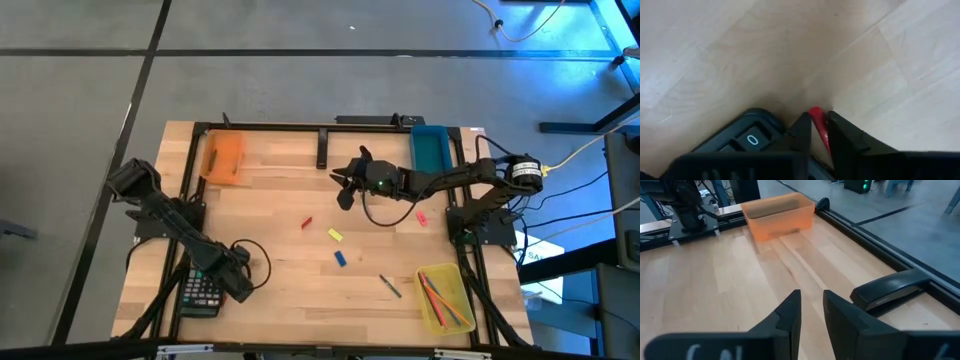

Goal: Sort crayons/erasers/pens/pencils in bins
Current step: Put the red crayon into the orange bin

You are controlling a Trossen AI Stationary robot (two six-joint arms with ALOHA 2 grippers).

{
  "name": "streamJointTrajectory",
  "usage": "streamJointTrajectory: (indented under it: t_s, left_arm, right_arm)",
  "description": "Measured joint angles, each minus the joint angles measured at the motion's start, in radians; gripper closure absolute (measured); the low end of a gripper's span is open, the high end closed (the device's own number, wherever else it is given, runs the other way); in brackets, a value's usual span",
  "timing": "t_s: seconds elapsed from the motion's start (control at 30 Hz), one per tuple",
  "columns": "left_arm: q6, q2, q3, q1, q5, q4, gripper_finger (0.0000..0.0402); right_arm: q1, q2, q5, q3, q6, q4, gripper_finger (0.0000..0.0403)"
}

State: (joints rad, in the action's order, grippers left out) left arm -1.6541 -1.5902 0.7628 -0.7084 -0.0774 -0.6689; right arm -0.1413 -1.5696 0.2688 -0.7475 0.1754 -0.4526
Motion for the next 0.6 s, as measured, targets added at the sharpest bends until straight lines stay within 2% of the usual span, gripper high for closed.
streamJointTrajectory:
  t_s: [0.17,0.33,0.43,0.5,0.6]
  left_arm:
    - [0.103,0.001,0.0,0.083,0.036,-0.011,0.0391]
    - [0.247,0.011,-0.001,0.176,0.06,-0.021,0.039]
    - [0.326,0.026,0.015,0.226,0.117,-0.026,0.0379]
    - [0.372,0.039,0.028,0.261,0.215,-0.027,0.0375]
    - [0.441,0.08,0.046,0.306,0.28,-0.019,0.0374]
  right_arm:
    - [0.0,0.0,0.0,0.0,0.0,-0.002,0.0318]
    - [0.0,0.0,0.0,0.0,-0.03,0.008,0.0318]
    - [0.0,0.0,0.0,0.0,-0.053,0.008,0.0318]
    - [0.0,0.0,0.001,0.0,-0.056,0.009,0.0318]
    - [0.0,0.0,0.001,0.0,-0.067,0.01,0.0318]
